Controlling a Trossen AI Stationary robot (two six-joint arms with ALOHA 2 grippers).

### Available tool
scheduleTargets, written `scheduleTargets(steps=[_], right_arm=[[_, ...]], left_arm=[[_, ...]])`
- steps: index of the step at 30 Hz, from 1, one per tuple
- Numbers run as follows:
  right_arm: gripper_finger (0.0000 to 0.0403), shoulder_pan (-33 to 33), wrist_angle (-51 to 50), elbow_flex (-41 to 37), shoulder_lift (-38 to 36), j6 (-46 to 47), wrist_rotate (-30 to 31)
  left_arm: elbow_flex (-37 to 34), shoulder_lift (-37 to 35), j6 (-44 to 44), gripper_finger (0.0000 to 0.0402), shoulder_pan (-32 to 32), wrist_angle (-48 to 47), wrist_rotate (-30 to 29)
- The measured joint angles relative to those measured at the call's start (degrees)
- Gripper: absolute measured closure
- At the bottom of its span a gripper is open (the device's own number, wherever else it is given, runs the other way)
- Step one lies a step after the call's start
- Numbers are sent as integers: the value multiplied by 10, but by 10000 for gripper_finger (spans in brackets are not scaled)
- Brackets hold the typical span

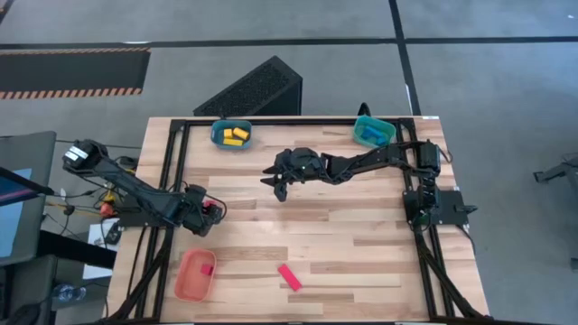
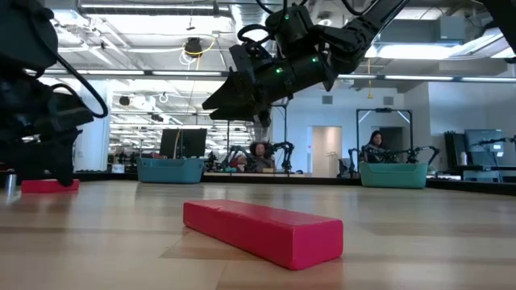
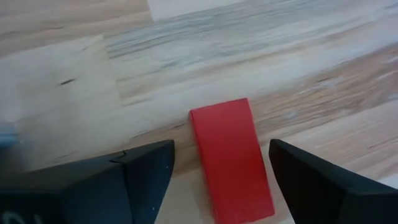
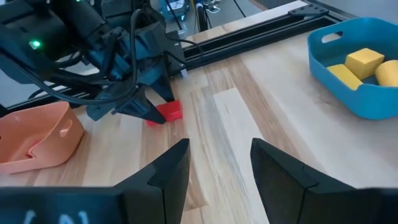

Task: Sort & place blocks by color
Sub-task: Put the left red block into the orange bin

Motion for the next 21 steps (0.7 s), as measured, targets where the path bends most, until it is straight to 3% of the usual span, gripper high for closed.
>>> scheduleTargets(steps=[7, 15, 21], right_arm=[[214, 2, -1, 0, 0, -14, 0], [216, 2, -1, 0, 0, -15, 1], [214, 2, -1, 0, 0, -15, 1]], left_arm=[[-1, 1, 24, 184, 0, -6, 4], [-2, 1, 96, 294, 0, -1, 2], [0, 1, 153, 301, 0, 21, -4]])
